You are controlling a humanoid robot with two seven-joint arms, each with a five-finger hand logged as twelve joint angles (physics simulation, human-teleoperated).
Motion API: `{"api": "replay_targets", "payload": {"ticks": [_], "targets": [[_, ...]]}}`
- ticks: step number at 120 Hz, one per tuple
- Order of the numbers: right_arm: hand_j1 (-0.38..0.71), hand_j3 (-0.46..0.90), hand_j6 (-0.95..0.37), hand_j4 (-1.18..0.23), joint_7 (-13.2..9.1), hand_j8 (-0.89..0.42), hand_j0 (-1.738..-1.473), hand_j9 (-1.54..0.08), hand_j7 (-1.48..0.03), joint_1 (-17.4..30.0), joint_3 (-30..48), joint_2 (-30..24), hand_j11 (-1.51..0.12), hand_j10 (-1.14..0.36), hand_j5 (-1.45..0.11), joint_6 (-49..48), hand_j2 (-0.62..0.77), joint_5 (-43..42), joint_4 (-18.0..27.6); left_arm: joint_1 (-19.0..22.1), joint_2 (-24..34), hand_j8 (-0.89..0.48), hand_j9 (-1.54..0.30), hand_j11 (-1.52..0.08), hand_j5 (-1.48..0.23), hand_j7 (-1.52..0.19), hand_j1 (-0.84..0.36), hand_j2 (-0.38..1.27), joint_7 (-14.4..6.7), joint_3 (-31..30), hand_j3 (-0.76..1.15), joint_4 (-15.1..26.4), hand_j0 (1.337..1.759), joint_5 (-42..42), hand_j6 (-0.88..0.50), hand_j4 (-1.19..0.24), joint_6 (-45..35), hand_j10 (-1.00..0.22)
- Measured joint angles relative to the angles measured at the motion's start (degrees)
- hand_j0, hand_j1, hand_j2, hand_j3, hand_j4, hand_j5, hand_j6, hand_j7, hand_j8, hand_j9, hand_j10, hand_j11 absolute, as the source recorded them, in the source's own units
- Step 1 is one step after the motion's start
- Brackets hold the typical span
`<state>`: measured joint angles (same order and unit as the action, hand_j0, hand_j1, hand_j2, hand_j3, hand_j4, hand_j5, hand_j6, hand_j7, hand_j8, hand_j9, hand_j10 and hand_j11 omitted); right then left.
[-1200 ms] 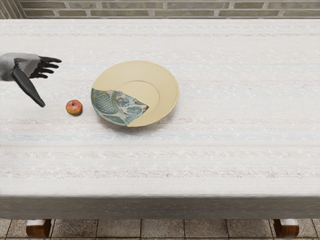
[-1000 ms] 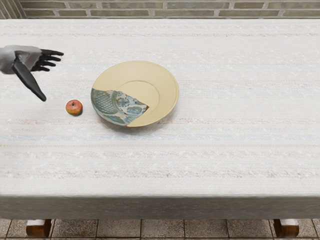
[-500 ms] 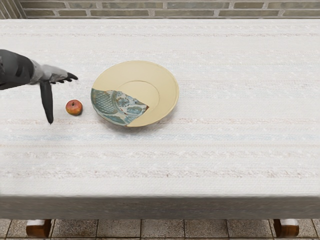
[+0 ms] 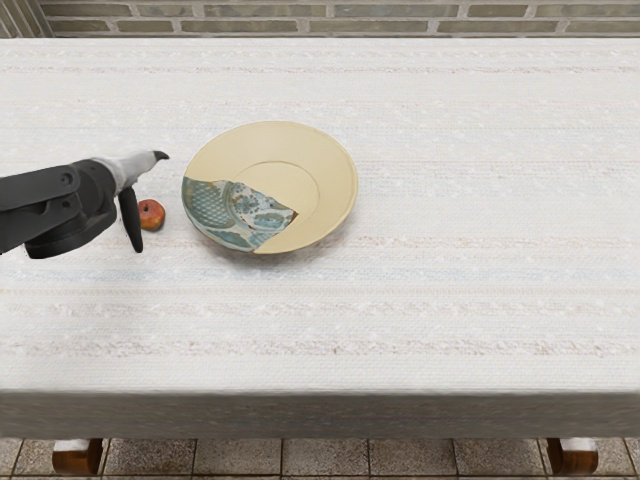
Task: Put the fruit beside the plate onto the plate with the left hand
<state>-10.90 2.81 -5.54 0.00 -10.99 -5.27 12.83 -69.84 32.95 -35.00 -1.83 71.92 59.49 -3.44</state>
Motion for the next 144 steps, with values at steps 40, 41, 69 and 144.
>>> {"api": "replay_targets", "payload": {"ticks": [40,41,69,144], "targets": [[-0.33,0.0,-0.01,-0.01,0.0,-0.01,-1.658,-0.02,-0.02,0.0,0.0,0.0,-0.02,-0.01,-0.02,0.0,0.0,0.0,0.1,-0.4,-1.0,-0.25,-0.31,-0.31,-0.31,-0.31,0.06,0.05,0.0,-4.9,0.0,-0.2,1.658,0.0,-0.25,-0.24,-1.0,-0.24],[-0.33,0.0,-0.01,-0.01,0.0,-0.01,-1.658,-0.02,-0.02,0.0,0.0,0.0,-0.02,-0.01,-0.02,0.0,0.0,0.0,0.1,-0.5,-1.0,-0.25,-0.32,-0.32,-0.31,-0.32,0.06,0.05,0.0,-4.9,0.0,-0.2,1.658,0.0,-0.25,-0.25,-1.0,-0.25],[-0.33,0.0,-0.01,-0.01,0.0,-0.01,-1.658,-0.02,-0.02,0.0,0.0,0.0,-0.02,-0.01,-0.02,0.0,0.0,0.0,0.1,-0.2,-1.4,-0.34,-0.43,-0.43,-0.43,-0.43,-0.05,0.07,0.0,-5.3,0.0,-0.2,1.658,1.4,-0.34,-0.34,-4.1,-0.34],[-0.33,0.0,-0.01,-0.01,0.0,-0.01,-1.658,-0.02,-0.02,0.0,-0.1,0.0,-0.02,-0.01,-0.02,0.0,0.0,0.0,0.1,4.3,-2.6,-0.39,-0.5,-0.5,-0.5,-0.5,-0.11,0.08,0.0,-5.9,0.0,-1.8,1.658,10.6,-0.39,-0.39,-11.8,-0.39]]}}
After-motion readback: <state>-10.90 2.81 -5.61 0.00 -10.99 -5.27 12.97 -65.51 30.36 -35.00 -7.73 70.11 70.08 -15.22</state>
